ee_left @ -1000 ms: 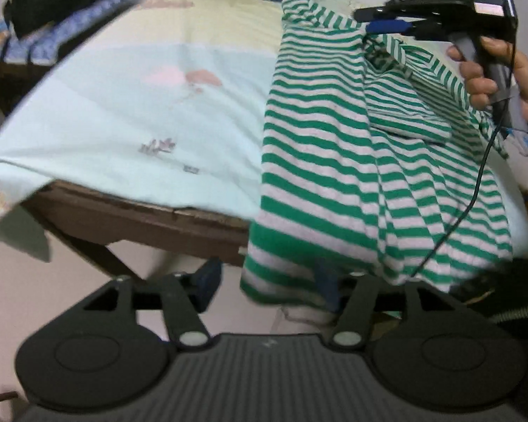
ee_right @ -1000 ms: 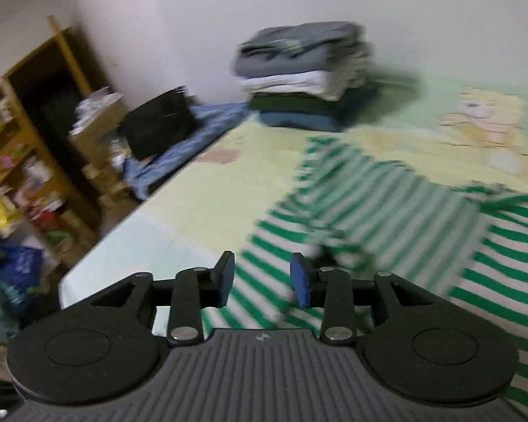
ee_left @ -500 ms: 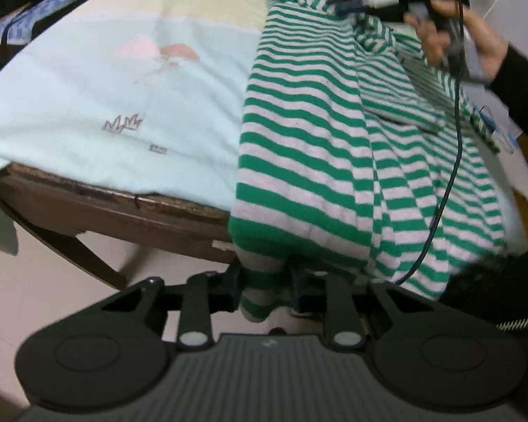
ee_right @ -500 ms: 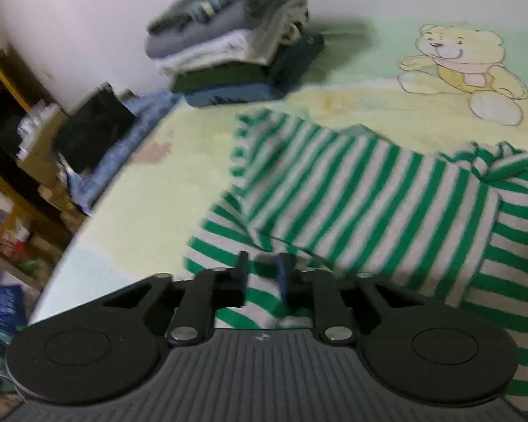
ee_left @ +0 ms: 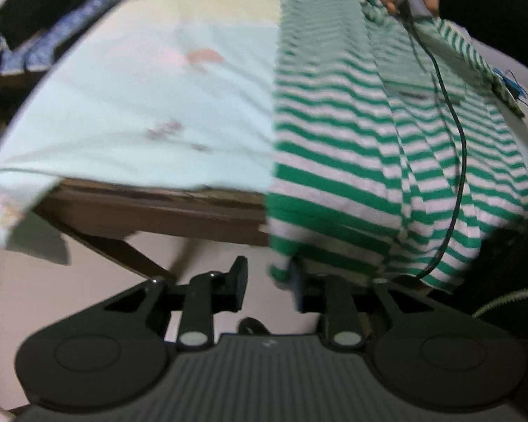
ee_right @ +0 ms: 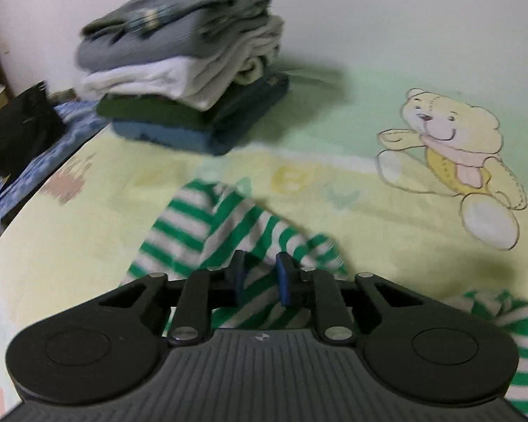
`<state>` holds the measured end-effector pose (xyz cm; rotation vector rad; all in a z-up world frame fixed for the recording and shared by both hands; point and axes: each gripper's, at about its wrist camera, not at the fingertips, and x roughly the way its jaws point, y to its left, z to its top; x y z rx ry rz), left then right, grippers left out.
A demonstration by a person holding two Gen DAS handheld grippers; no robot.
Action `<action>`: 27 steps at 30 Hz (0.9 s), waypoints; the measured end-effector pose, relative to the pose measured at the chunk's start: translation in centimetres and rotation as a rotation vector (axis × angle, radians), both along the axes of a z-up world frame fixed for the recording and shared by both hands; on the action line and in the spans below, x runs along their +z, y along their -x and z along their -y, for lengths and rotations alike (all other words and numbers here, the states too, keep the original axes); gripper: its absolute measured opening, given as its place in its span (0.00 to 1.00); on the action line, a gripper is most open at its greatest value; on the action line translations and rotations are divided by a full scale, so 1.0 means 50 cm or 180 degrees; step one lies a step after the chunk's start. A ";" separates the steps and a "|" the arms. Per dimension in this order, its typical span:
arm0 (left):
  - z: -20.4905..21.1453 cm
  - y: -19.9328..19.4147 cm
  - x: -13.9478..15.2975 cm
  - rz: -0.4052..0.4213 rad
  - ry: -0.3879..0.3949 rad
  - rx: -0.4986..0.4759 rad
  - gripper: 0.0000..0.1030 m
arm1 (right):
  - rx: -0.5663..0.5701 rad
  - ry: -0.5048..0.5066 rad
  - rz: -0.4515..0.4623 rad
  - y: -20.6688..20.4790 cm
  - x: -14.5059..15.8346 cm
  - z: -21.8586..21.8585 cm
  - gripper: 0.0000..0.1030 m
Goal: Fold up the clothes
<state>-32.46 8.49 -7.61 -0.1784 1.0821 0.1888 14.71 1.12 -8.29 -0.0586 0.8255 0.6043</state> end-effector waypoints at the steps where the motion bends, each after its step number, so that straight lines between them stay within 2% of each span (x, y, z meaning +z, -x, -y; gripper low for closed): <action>1: -0.008 0.002 0.016 0.0037 -0.0054 0.0008 0.34 | -0.0028 -0.0090 -0.0080 -0.006 0.006 0.009 0.16; 4: -0.026 -0.010 0.072 0.0226 -0.0294 0.0013 0.36 | -0.0065 -0.0614 -0.0246 0.006 0.035 0.079 0.26; 5: -0.033 -0.022 0.088 0.0313 -0.0347 -0.0008 0.36 | -0.0088 -0.0693 -0.0238 0.017 0.043 0.106 0.29; 8: -0.036 -0.089 0.123 0.0565 -0.0451 -0.0208 0.36 | -0.0308 -0.0638 -0.0110 0.056 0.054 0.184 0.46; 10: -0.030 -0.147 0.138 0.0707 -0.0511 -0.0402 0.37 | -0.0386 -0.0605 -0.0091 0.076 0.049 0.230 0.47; 12: -0.015 -0.210 0.140 0.0830 -0.0562 -0.0648 0.42 | -0.0453 -0.0602 -0.0096 0.091 0.041 0.264 0.47; 13: -0.005 -0.243 0.135 0.0876 -0.0588 -0.0787 0.52 | -0.0475 -0.0612 -0.0098 0.098 0.038 0.274 0.48; 14: 0.007 -0.279 0.124 0.0895 -0.0625 -0.0931 0.58 | -0.0481 -0.0606 -0.0101 0.102 0.034 0.281 0.53; 18: 0.037 -0.405 0.077 0.0875 -0.0626 -0.1405 0.57 | -0.0560 -0.0485 -0.0093 0.112 0.014 0.279 0.56; 21: 0.039 -0.492 0.042 0.0856 -0.0541 -0.1652 0.57 | -0.0680 -0.0467 -0.0085 0.112 0.001 0.271 0.56; 23: 0.037 -0.523 0.028 0.0835 -0.0445 -0.1784 0.57 | -0.0823 -0.0434 -0.0091 0.108 -0.005 0.265 0.54; 26: 0.035 -0.558 0.005 0.0783 -0.0295 -0.1985 0.58 | -0.0944 -0.0382 -0.0108 0.104 -0.007 0.256 0.31; 27: 0.034 -0.563 -0.004 0.0750 -0.0244 -0.2054 0.58 | -0.0958 -0.0356 -0.0092 0.104 -0.006 0.252 0.16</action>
